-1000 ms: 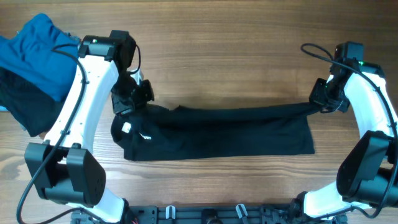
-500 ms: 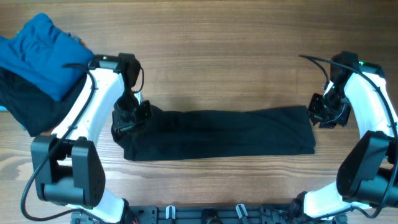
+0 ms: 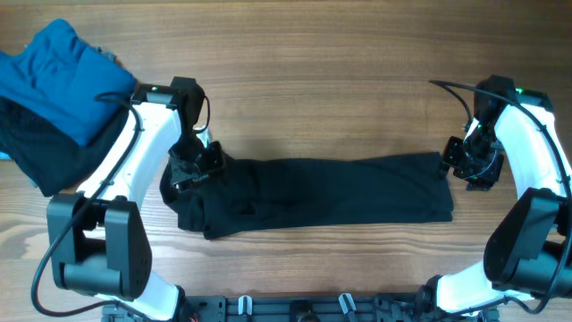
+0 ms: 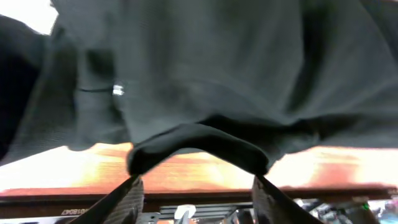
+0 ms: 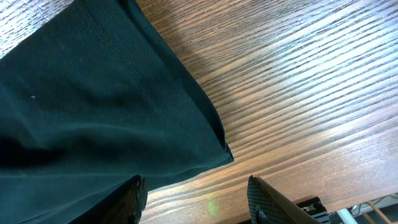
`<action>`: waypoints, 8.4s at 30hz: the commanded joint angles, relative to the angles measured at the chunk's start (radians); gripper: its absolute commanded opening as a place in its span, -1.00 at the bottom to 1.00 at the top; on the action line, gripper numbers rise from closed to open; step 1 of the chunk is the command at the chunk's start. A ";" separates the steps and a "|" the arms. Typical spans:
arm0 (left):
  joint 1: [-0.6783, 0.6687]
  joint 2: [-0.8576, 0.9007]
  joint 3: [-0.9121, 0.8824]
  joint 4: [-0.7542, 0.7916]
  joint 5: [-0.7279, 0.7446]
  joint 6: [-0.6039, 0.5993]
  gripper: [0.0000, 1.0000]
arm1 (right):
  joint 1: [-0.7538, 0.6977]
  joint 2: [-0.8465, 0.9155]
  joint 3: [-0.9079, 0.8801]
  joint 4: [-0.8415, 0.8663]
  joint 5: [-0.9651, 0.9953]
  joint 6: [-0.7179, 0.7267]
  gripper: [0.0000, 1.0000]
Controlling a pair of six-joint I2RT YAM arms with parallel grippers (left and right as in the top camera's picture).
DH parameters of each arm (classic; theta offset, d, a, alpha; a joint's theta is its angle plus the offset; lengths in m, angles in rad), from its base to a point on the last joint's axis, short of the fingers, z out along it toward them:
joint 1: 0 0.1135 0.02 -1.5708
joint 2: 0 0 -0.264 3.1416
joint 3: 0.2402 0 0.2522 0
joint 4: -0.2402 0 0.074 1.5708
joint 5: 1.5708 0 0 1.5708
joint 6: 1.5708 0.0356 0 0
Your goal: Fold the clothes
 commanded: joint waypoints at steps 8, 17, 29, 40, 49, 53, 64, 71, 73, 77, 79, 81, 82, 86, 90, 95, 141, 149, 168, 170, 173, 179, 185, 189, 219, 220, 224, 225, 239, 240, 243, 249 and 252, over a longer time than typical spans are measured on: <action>-0.252 -0.008 -0.154 0.140 0.068 -0.050 0.26 | -0.005 -0.024 0.005 0.008 -0.009 -0.017 0.16; -0.270 -0.006 -0.190 0.322 0.068 -0.076 -0.42 | -0.005 -0.024 0.005 0.010 -0.009 -0.019 0.15; -0.289 -0.008 -0.016 0.417 0.121 -0.071 -0.92 | -0.005 -0.024 0.005 0.017 -0.009 -0.019 0.15; -0.211 -0.040 -0.016 0.133 -0.101 -0.068 -0.05 | -0.005 -0.024 0.005 0.025 -0.008 -0.028 0.16; -0.122 -0.070 -0.164 0.283 -0.129 -0.091 -0.06 | -0.005 -0.024 -0.040 0.051 -0.009 -0.046 0.36; -0.102 -0.070 -0.288 0.417 -0.142 -0.129 -0.03 | -0.005 -0.024 -0.118 0.141 -0.093 -0.112 0.54; 0.046 -0.069 -0.466 0.806 -0.143 -0.174 0.17 | -0.005 -0.023 -0.438 0.641 -0.245 -0.088 0.15; 0.046 -0.041 -0.466 1.080 -0.162 -0.174 0.20 | -0.005 -0.023 -0.471 0.970 -0.335 -0.016 -0.12; 0.046 -0.028 -0.466 1.125 -0.162 -0.174 0.25 | -0.005 -0.023 -0.471 1.042 -0.365 -0.016 -0.11; 0.049 -0.028 -0.446 1.119 -0.141 -0.173 0.30 | -0.005 -0.024 -0.469 1.056 -0.365 -0.066 0.13; 0.059 -0.052 -0.392 1.004 -0.135 -0.173 0.34 | -0.005 -0.024 -0.444 1.001 -0.365 -0.185 0.37; 0.068 -0.084 -0.336 0.904 -0.135 -0.171 0.40 | -0.005 -0.024 -0.405 0.951 -0.364 -0.257 0.44; 0.068 -0.103 -0.307 0.862 -0.135 -0.169 0.45 | -0.005 -0.024 -0.383 0.933 -0.364 -0.270 0.45; 0.069 -0.193 -0.254 0.747 -0.132 -0.170 0.54 | -0.006 -0.024 -0.351 0.867 -0.346 -0.484 0.21; 0.069 -0.230 -0.254 0.662 -0.132 -0.170 0.57 | -0.022 -0.022 -0.354 0.824 -0.262 -0.488 0.34; 0.069 -0.222 -0.255 0.641 -0.132 -0.170 0.63 | -0.022 -0.022 -0.354 0.861 -0.259 -0.474 0.37; 0.068 -0.222 -0.255 0.615 -0.132 -0.169 0.69 | 0.517 0.127 0.036 0.489 -0.305 0.147 -0.91; 0.069 -0.222 -0.255 0.615 -0.132 -0.169 0.70 | 0.542 0.132 0.036 0.558 -0.384 0.219 -0.91; 0.069 -0.222 -0.255 0.611 -0.132 -0.169 0.72 | 0.565 0.132 0.036 0.567 -0.447 0.189 0.50; 0.069 -0.222 -0.255 0.611 -0.132 -0.122 0.76 | 0.561 0.130 0.037 0.561 -0.409 0.179 0.50; 0.087 -0.220 -0.255 0.611 -0.132 -0.013 0.86 | 0.528 0.099 0.059 0.520 -0.362 0.138 0.49; 0.175 -0.138 -0.255 0.637 -0.129 -0.011 0.86 | 0.473 0.021 0.065 0.446 -0.291 0.137 0.51; 0.173 0.029 -0.255 0.710 0.101 0.026 0.89 | 0.472 0.021 0.064 0.436 -0.275 0.137 0.53; 0.173 0.136 -0.255 0.768 0.218 0.061 0.89 | 0.472 0.021 0.064 0.431 -0.269 0.134 0.54; -0.155 -0.027 0.190 0.372 -0.090 -0.104 -0.83 | 0.223 0.021 0.064 0.279 -0.060 0.054 0.58; -0.196 -0.008 0.190 0.385 -0.090 -0.122 -0.83 | 0.223 0.021 0.064 0.278 -0.060 0.051 0.59; -0.346 0.081 0.190 0.460 -0.090 -0.125 -0.75 | 0.223 0.021 0.064 0.278 -0.060 0.043 0.59; -0.367 0.101 0.190 0.470 -0.090 -0.125 -0.73 | 0.223 0.021 0.064 0.278 -0.066 0.033 0.59; -0.265 -0.027 0.357 0.431 -0.074 -0.038 0.26 | 0.232 0.021 0.064 0.313 -0.704 -0.332 0.61; -0.211 -0.053 0.357 0.448 -0.083 -0.038 0.36 | 0.244 0.021 0.064 0.317 -0.907 -0.418 0.59; -0.071 -0.042 0.353 0.443 -0.079 -0.049 0.45 | 0.330 0.021 0.064 0.369 -1.109 -0.477 0.58; -0.021 0.132 0.352 0.405 -0.002 -0.037 0.48 | 0.570 0.072 0.056 0.503 -0.923 -0.318 0.33; -0.032 0.238 0.352 0.420 0.016 -0.037 0.57 | 0.648 0.135 0.056 0.528 -0.920 -0.251 0.13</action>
